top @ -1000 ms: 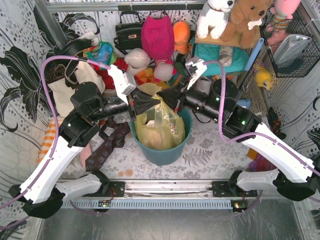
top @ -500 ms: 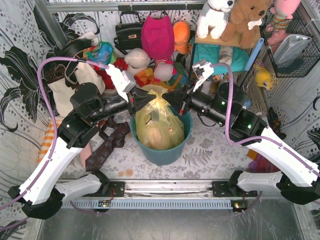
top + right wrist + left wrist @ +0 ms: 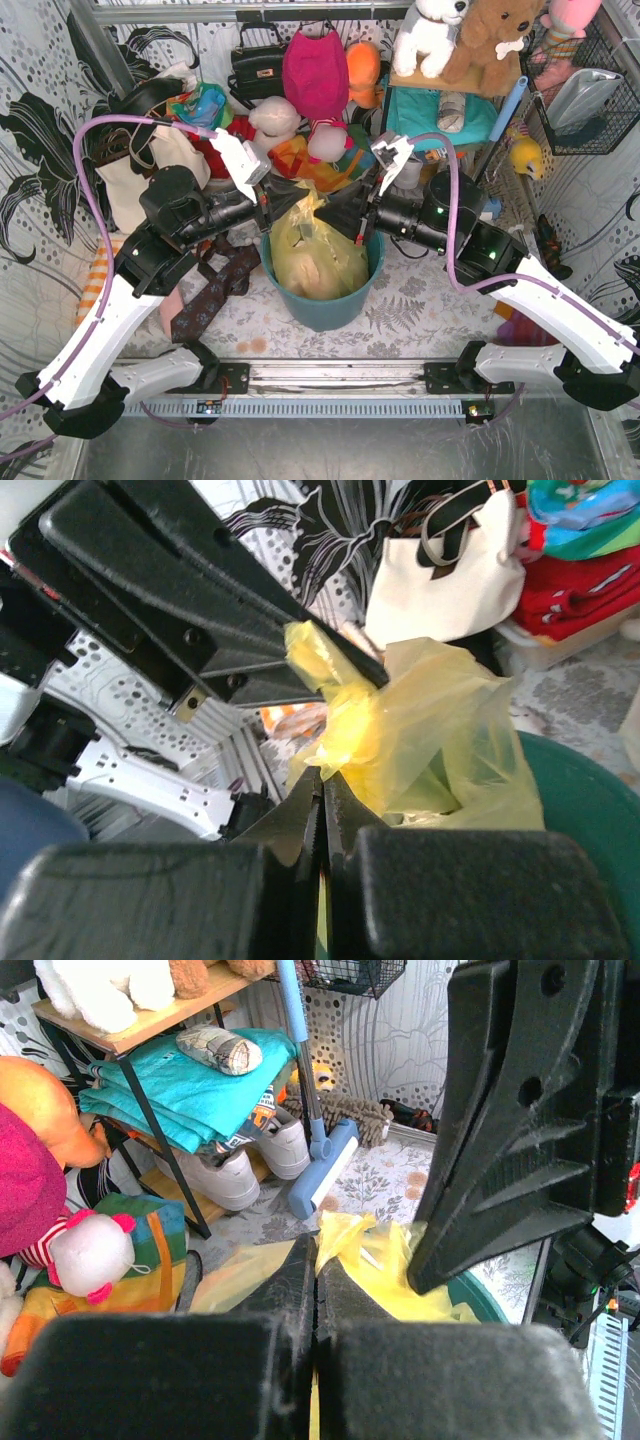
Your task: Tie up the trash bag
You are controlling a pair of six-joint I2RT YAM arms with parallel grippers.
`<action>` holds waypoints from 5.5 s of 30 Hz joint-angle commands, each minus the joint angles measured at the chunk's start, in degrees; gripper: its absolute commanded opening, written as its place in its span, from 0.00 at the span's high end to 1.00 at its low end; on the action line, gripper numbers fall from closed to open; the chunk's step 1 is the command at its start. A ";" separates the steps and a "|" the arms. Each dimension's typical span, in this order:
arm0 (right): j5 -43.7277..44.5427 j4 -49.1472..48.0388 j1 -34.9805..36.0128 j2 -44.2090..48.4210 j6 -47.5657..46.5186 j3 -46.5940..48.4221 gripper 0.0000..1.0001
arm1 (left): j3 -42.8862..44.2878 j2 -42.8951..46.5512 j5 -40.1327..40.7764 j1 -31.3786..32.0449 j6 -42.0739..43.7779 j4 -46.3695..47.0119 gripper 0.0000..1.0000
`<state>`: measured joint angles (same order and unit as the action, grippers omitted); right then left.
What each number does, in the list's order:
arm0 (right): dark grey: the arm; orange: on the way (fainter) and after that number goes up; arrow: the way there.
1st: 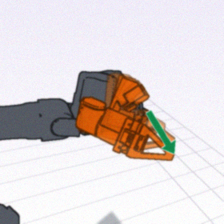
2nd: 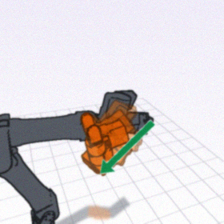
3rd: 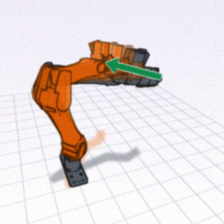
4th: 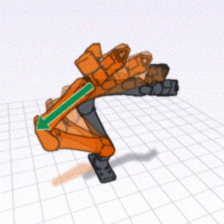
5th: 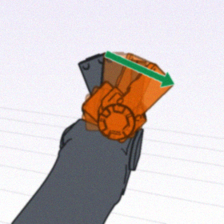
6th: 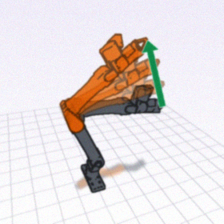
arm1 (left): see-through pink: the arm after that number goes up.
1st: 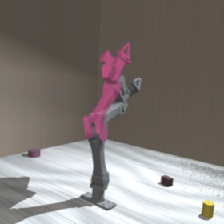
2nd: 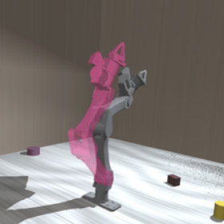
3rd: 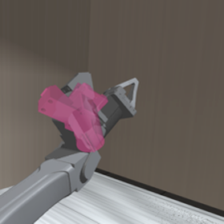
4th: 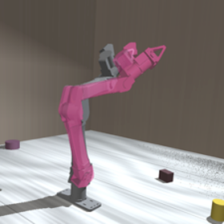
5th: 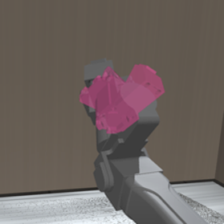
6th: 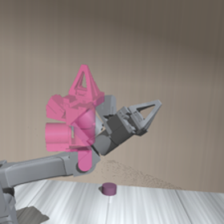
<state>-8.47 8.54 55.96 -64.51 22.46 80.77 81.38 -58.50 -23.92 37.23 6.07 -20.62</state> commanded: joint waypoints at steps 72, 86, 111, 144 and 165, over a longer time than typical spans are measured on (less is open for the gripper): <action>-0.49 15.13 6.08 -8.88 -1.69 8.76 1.00 | -6.79 5.93 3.29 0.03 -4.71 2.03 1.00; 5.29 19.64 6.09 -11.12 -4.27 10.18 1.00 | -5.81 6.04 2.63 0.03 -5.67 2.18 1.00; 23.63 19.26 7.50 -13.58 -9.08 8.93 1.00 | -14.32 6.81 -0.51 0.03 -10.26 8.57 1.00; 31.87 -40.07 8.67 -9.90 -14.01 -20.54 1.00 | -21.99 13.41 6.65 0.03 -12.89 8.32 1.00; 46.67 -74.35 8.73 -25.03 -17.57 -26.08 1.00 | -28.42 19.26 5.51 0.03 -18.25 10.08 1.00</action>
<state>33.34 -54.50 64.66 -86.63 6.92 54.63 54.33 -40.69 -15.73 37.23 -9.63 -14.83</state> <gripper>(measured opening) 0.003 0.009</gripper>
